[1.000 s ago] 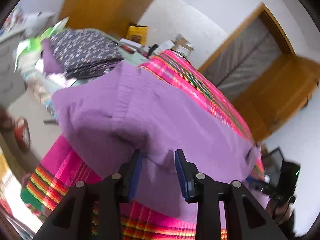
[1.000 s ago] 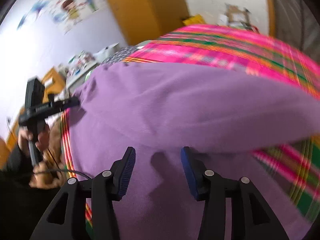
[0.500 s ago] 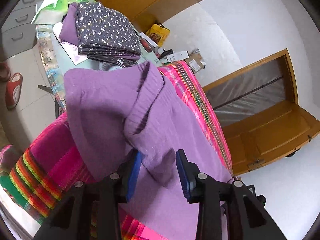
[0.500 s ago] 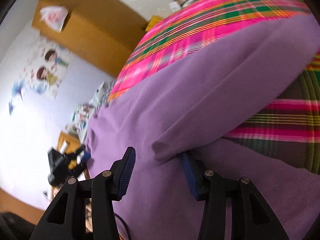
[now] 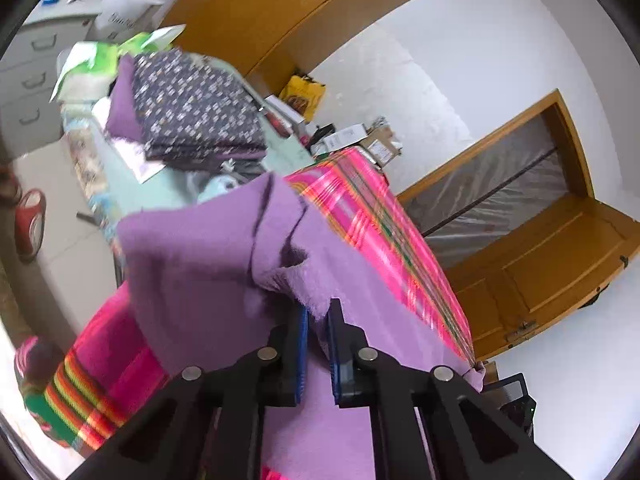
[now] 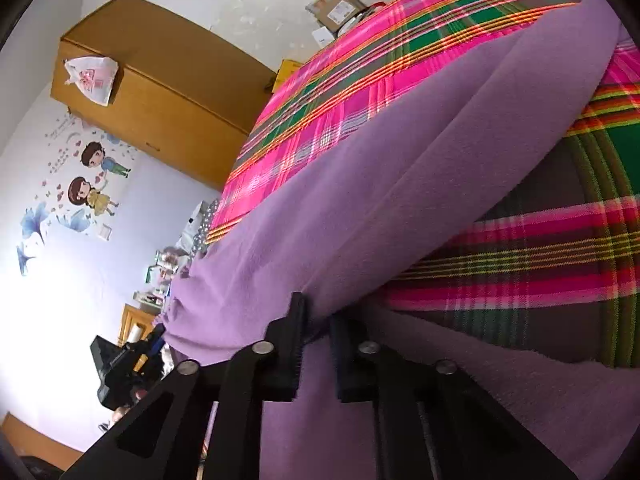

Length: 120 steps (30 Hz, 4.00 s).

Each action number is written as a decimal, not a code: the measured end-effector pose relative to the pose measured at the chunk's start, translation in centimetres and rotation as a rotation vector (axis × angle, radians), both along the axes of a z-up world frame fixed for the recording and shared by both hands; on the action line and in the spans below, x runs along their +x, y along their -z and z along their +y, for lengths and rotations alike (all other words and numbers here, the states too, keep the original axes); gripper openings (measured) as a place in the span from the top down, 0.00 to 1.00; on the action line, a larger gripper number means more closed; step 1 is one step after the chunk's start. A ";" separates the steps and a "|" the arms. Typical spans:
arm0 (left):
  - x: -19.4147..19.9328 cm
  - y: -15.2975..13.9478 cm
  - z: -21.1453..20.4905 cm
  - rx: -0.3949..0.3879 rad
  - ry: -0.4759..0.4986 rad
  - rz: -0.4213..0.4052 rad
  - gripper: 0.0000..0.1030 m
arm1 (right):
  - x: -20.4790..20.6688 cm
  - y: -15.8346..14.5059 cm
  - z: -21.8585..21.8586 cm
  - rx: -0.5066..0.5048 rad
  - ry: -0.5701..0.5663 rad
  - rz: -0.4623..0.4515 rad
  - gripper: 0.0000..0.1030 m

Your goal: Fold clothes

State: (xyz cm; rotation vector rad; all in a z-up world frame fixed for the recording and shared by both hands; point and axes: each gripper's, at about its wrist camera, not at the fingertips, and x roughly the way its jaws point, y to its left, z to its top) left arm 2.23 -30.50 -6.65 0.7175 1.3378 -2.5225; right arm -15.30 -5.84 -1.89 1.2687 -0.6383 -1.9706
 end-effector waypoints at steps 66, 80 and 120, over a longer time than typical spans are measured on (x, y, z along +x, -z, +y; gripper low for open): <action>3.6 3.1 -5.7 -0.035 -0.005 -0.076 0.94 | 10.5 -6.1 -5.5 0.315 -0.477 0.485 0.63; 2.9 2.9 -6.0 -0.023 -0.014 -0.099 0.94 | 10.1 -4.1 -1.9 0.530 -0.422 0.587 0.64; 3.3 2.4 -5.7 -0.041 0.023 -0.114 0.94 | 9.8 -6.5 14.0 -0.075 0.295 0.152 0.97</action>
